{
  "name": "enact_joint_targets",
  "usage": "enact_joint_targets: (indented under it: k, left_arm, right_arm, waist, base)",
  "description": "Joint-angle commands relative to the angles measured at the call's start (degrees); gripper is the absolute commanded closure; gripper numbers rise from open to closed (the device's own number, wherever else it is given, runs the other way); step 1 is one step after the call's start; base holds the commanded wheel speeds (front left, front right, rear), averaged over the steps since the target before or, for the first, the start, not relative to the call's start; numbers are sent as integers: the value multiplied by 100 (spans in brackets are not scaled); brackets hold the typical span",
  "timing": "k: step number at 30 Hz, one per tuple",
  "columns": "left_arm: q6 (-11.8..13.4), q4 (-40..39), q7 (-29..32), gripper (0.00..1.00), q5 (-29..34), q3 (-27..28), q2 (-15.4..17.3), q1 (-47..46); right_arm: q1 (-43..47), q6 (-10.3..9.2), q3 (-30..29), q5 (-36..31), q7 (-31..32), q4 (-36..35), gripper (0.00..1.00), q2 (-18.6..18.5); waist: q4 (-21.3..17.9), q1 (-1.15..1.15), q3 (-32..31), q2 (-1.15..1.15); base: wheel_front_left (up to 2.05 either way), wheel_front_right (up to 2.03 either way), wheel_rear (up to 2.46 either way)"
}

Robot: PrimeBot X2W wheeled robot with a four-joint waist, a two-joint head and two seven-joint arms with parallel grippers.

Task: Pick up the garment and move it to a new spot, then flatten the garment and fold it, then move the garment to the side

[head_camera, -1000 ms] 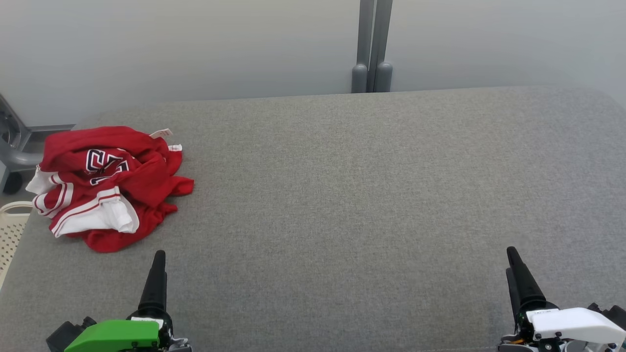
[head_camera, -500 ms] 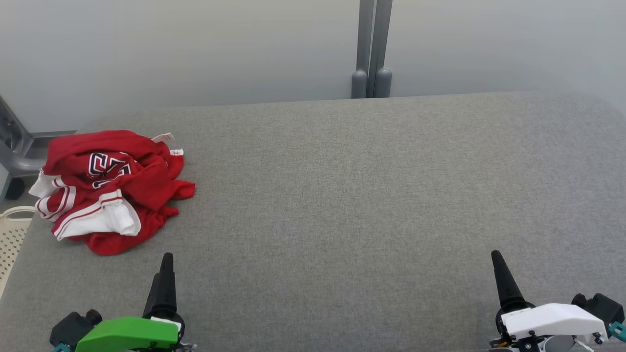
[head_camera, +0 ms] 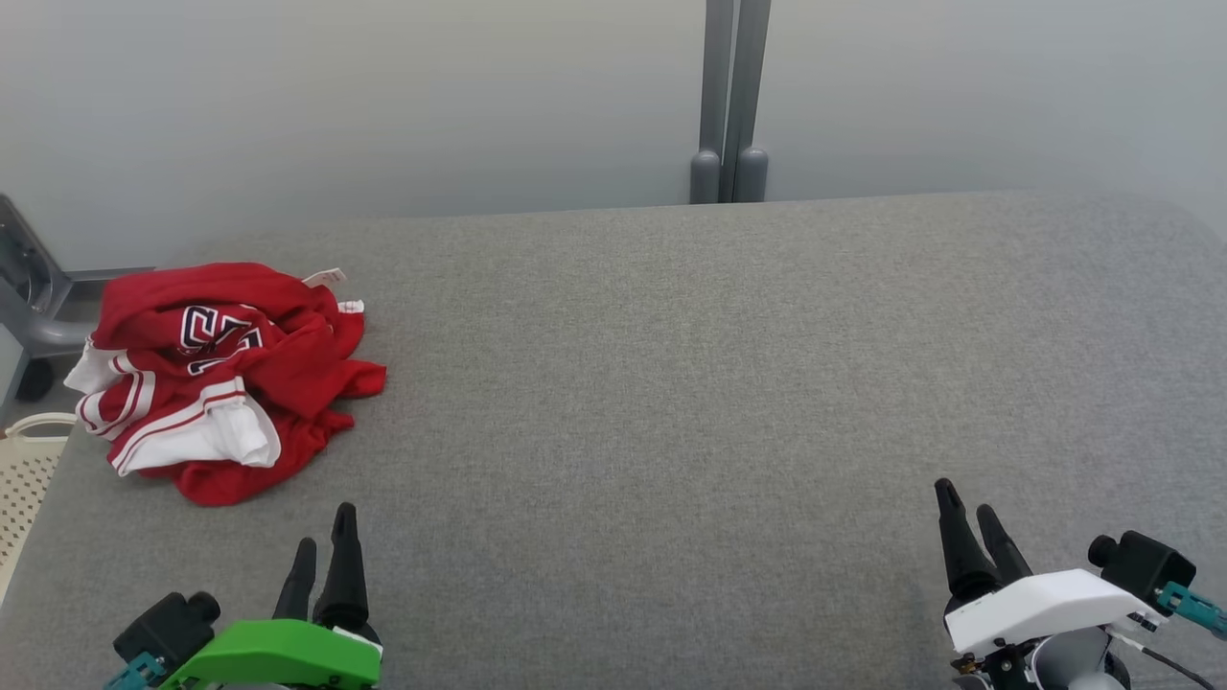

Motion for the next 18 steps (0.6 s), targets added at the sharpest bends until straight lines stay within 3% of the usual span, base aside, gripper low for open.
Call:
enact_joint_targets:
  k: [1, 18]
  left_arm:
    - [46, -33, -52, 0, 163, -23, 66, -134]
    - [301, 270, -272, 0, 1389, -401, 359, -343]
  right_arm:
    - [-104, 2, 16, -160, -2, -44, 0, -31]
    - [-131, 3, 164, -1981, 333, -343, 0, -41]
  waist:
    - [4, 0, -8, 0]
    - [21, 0, -89, 0]
  base:
    - [0, 0, 0]
    - [0, 0, 0]
